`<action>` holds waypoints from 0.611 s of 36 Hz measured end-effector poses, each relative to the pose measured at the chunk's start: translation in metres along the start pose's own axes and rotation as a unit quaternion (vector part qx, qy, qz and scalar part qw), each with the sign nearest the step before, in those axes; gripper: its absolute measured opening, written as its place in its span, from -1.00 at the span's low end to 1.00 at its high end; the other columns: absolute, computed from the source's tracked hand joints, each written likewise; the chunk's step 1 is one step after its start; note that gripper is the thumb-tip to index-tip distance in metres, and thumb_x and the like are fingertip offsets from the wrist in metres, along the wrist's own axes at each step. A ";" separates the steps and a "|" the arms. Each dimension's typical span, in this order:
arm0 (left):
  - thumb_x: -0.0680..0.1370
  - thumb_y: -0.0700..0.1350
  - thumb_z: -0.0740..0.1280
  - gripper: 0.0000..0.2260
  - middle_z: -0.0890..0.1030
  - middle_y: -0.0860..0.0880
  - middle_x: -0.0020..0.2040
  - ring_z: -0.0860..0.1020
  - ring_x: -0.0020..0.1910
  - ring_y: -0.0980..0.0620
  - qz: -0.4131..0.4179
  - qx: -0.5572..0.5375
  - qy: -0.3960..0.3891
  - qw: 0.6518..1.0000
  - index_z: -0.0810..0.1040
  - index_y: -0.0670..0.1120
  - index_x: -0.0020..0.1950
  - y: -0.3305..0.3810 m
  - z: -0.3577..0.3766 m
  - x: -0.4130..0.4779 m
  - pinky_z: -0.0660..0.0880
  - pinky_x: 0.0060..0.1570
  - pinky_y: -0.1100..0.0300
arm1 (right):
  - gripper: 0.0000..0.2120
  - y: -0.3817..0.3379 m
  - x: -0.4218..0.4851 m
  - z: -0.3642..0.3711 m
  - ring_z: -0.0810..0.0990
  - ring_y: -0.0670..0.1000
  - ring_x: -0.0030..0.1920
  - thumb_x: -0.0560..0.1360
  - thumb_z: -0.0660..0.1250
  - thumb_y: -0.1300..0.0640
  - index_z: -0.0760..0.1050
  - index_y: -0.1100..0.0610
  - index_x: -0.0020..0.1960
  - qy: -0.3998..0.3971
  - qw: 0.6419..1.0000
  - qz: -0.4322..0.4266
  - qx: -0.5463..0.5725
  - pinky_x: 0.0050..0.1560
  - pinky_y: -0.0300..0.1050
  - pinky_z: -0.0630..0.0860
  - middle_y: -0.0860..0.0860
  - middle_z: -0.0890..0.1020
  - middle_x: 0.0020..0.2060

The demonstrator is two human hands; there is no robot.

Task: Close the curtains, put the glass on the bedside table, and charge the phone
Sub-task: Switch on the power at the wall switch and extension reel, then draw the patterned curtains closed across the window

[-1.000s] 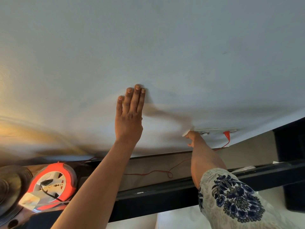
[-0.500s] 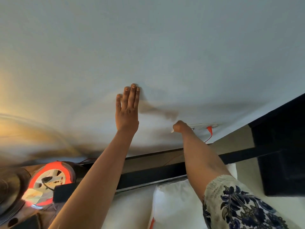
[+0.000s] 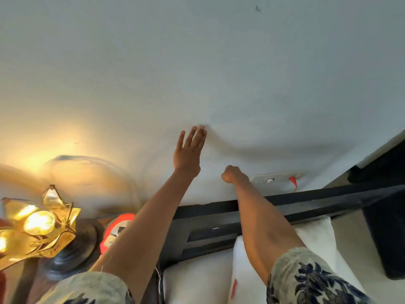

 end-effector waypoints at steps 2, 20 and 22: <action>0.52 -0.13 0.14 -0.26 -0.29 -0.03 0.53 -0.28 0.50 -0.01 -0.006 0.010 0.019 1.000 -0.33 -0.11 0.49 -0.021 -0.013 -0.015 -0.40 0.35 -0.03 | -0.77 -0.020 -0.014 0.003 0.50 0.18 0.12 0.52 0.07 0.31 0.42 0.31 0.10 0.004 1.000 -0.016 -0.009 0.12 -0.01 0.41 0.20 0.48 0.08; 0.54 0.00 0.15 -0.29 -0.15 -0.06 0.55 -0.20 0.52 -0.03 -0.153 0.031 -0.014 0.988 -0.19 -0.16 0.52 -0.208 -0.014 -0.178 -0.39 0.38 -0.06 | -0.72 -0.183 -0.125 0.035 0.57 0.20 0.05 0.43 0.14 0.36 0.52 0.30 0.07 0.117 0.976 -0.182 -0.005 0.10 0.01 0.53 0.17 0.60 0.01; 0.54 0.01 0.15 -0.30 -0.14 -0.07 0.55 -0.19 0.52 -0.03 -0.158 0.030 -0.012 0.987 -0.19 -0.16 0.52 -0.218 -0.014 -0.191 -0.36 0.40 -0.07 | -0.69 -0.193 -0.137 0.040 0.55 0.19 0.09 0.45 0.15 0.35 0.50 0.27 0.16 0.126 0.973 -0.193 -0.007 0.15 0.04 0.52 0.17 0.58 0.10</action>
Point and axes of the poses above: each hand's wrist, its own x-axis towards the middle knuckle, its own z-axis out of the palm, y = z × x, the point moved 10 cm from there along x, towards the middle knuckle
